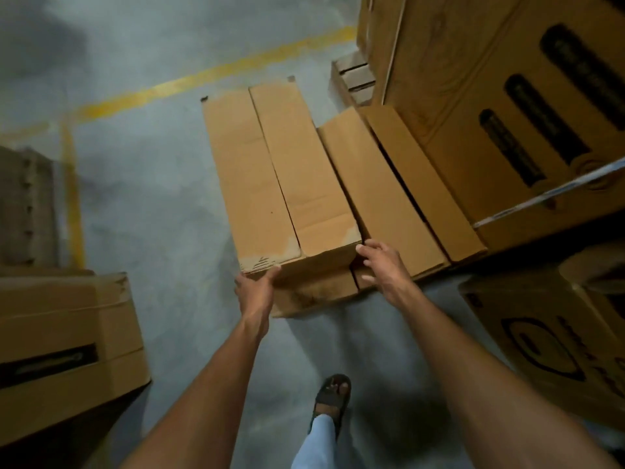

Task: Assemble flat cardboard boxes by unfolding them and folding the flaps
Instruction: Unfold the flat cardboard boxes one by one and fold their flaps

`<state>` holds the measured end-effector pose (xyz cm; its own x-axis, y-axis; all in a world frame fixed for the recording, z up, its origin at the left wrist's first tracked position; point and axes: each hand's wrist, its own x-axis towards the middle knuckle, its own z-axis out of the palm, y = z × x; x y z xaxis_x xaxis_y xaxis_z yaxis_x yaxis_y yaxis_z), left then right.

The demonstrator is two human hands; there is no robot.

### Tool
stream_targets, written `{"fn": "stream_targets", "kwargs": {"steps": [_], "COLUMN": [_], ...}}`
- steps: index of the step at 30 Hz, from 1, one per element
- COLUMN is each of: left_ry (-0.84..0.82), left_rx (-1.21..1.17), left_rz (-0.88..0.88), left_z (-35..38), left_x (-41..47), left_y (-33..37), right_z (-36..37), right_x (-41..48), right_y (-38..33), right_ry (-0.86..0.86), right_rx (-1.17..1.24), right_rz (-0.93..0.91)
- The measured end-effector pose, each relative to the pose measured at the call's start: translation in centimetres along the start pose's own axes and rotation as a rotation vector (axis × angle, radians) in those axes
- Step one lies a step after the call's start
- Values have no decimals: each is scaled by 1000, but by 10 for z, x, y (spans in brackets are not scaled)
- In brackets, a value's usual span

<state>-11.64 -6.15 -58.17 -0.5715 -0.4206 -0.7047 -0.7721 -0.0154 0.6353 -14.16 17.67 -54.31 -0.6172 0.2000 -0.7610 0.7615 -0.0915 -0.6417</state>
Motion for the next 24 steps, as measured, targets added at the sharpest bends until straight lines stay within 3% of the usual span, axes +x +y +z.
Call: {"fn": "stream_targets", "kwargs": {"steps": [4,10,18,24], "left_ry": [-34,-17,-50,-40], "left_rx": [-117,-228,-218,-193], "left_rz": [-55,49,273,400], "left_z": [5,8,-30,-82], "left_x": [66,95,23,-82], "left_y": [-18,-29,53,104], "right_z": [24,45,36,13], "right_x": [74,113,31,-88], "right_y": [13,27,-31,-67], "right_ry": [10,51,89,75], "right_rx": [-86,-114,112,162], "right_rz": [-7,-68,-205,-329]}}
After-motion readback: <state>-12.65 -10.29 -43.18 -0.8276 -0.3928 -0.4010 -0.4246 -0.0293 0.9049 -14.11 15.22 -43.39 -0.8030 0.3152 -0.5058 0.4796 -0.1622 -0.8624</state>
